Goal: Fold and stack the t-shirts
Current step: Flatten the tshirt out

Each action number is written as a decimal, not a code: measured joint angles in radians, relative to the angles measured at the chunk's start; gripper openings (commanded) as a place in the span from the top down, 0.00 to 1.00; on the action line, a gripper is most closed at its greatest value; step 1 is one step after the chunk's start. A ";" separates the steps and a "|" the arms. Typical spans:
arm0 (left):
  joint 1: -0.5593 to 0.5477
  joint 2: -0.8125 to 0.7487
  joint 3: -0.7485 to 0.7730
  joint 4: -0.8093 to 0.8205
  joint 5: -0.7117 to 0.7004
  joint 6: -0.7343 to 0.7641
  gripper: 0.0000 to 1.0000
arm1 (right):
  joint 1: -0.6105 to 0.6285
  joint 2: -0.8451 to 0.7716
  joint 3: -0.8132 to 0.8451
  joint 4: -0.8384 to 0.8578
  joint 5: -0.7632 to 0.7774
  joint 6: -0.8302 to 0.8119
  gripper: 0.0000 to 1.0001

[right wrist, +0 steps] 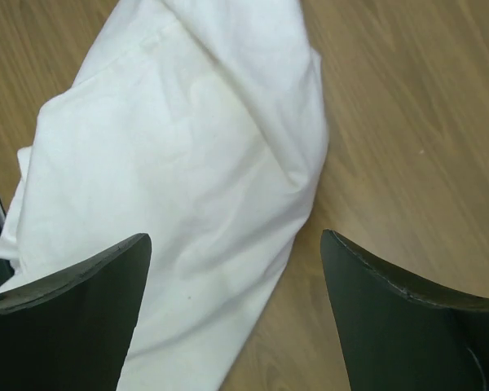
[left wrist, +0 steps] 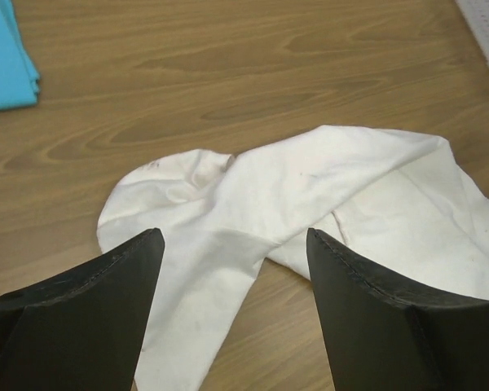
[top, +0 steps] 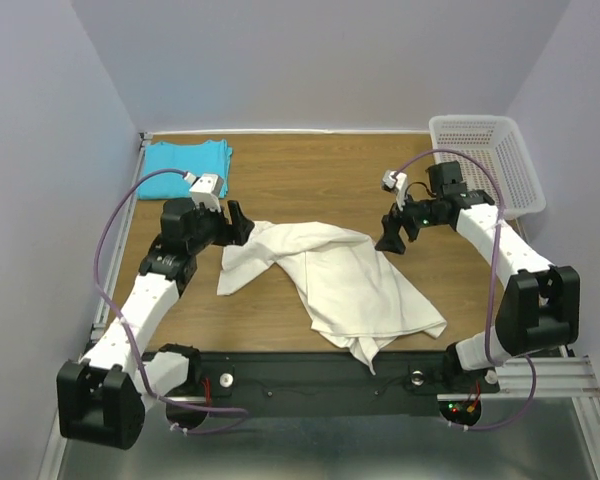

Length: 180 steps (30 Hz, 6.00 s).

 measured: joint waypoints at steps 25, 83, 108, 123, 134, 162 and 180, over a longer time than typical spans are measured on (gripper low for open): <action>-0.002 0.213 0.001 -0.472 -0.390 -0.581 0.26 | 0.000 -0.215 -0.277 -0.017 0.188 0.077 0.11; 0.031 0.131 0.007 -0.318 -0.207 -0.482 1.00 | 0.974 0.257 -0.075 0.133 0.558 0.187 0.76; 0.090 0.015 -0.011 -0.335 -0.211 -0.473 1.00 | 0.711 -0.009 0.170 -0.171 0.379 0.038 0.99; 0.108 -0.344 0.109 -0.390 -0.375 -0.514 1.00 | 0.232 -0.263 0.216 -0.092 0.565 0.135 0.99; 0.108 -0.355 0.170 -0.486 -0.515 -0.551 1.00 | 0.131 -0.269 0.193 0.099 0.816 0.287 0.99; 0.108 -0.215 0.373 -0.314 -0.512 -0.537 1.00 | 0.121 -0.154 0.516 0.227 1.017 0.395 0.99; 0.108 -0.214 0.502 -0.214 -0.547 -0.470 1.00 | 0.072 -0.097 0.677 0.227 1.080 0.389 0.99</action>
